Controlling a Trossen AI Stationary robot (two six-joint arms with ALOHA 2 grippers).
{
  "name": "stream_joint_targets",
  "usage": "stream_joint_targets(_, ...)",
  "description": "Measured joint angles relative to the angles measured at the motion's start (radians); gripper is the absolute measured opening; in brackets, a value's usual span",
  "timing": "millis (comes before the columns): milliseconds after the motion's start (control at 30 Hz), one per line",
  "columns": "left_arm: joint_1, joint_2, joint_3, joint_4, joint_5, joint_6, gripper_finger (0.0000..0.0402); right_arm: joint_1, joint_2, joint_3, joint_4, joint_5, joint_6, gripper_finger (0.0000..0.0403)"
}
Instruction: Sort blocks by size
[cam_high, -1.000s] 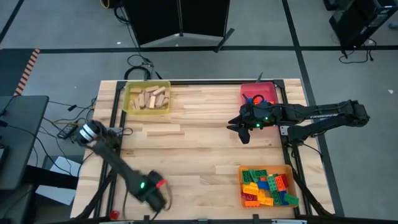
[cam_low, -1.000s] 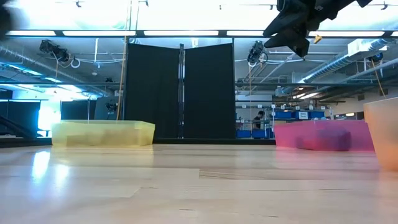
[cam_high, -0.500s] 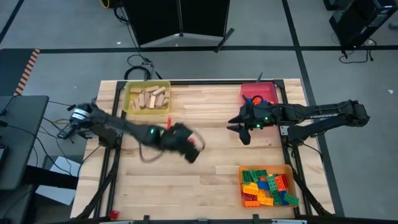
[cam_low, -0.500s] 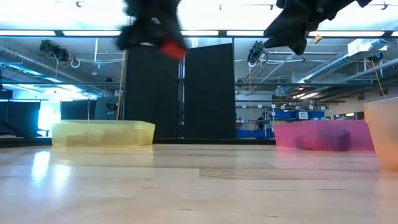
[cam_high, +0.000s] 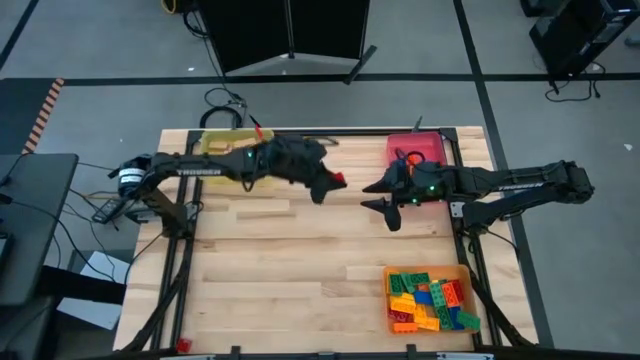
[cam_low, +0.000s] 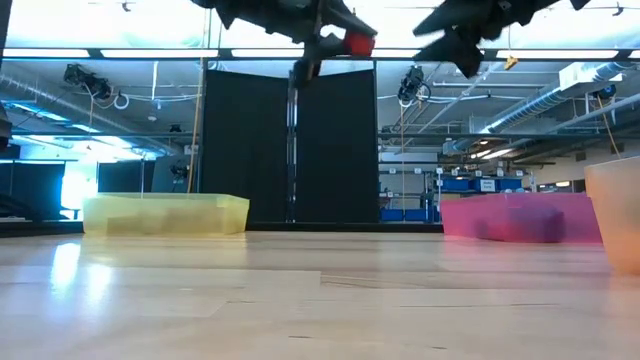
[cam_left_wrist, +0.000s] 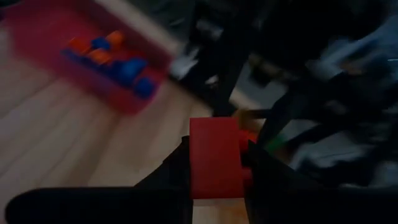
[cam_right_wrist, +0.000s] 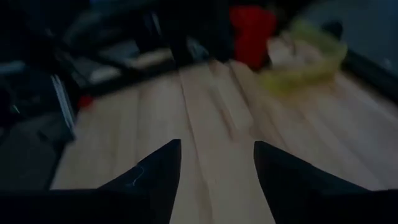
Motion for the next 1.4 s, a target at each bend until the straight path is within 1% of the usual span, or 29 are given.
stream_joint_targets(133,0.097,0.001,0.0,0.113,0.208,-0.033,0.0094,0.0,0.0,0.0,0.137,0.016,-0.023,0.0223)
stream_joint_targets(300,0.218,0.001,0.001,0.244,0.46,-0.168,0.0094,0.0,0.0,0.0,0.307,0.144,-0.098,0.0228)
stream_joint_targets(467,0.282,0.001,0.001,0.398,0.739,-0.222,0.0094,0.0,0.0,0.0,0.381,0.284,-0.158,0.023)
stream_joint_targets(567,0.295,0.001,0.002,0.45,0.839,-0.237,0.0094,0.0,0.018,0.001,0.422,0.339,-0.197,0.0234)
stream_joint_targets(700,0.295,0.002,0.002,0.454,0.895,-0.239,0.0104,0.001,0.093,0.016,0.49,0.342,-0.27,0.0257)
stream_joint_targets(933,0.295,0.002,0.002,0.447,0.922,-0.239,0.011,0.001,0.268,0.18,0.494,0.347,-0.487,0.0314)
stream_joint_targets(1100,0.296,0.002,0.0,0.425,0.925,-0.237,0.0112,0.001,0.36,0.288,0.487,0.364,-0.574,0.0343)
stream_joint_targets(1267,0.296,0.002,-0.007,0.393,0.924,-0.237,0.0113,0.011,0.418,0.346,0.48,0.363,-0.642,0.0349)
stream_joint_targets(1400,0.295,0.003,-0.008,0.365,0.916,-0.236,0.0114,0.012,0.458,0.381,0.477,0.364,-0.637,0.034)
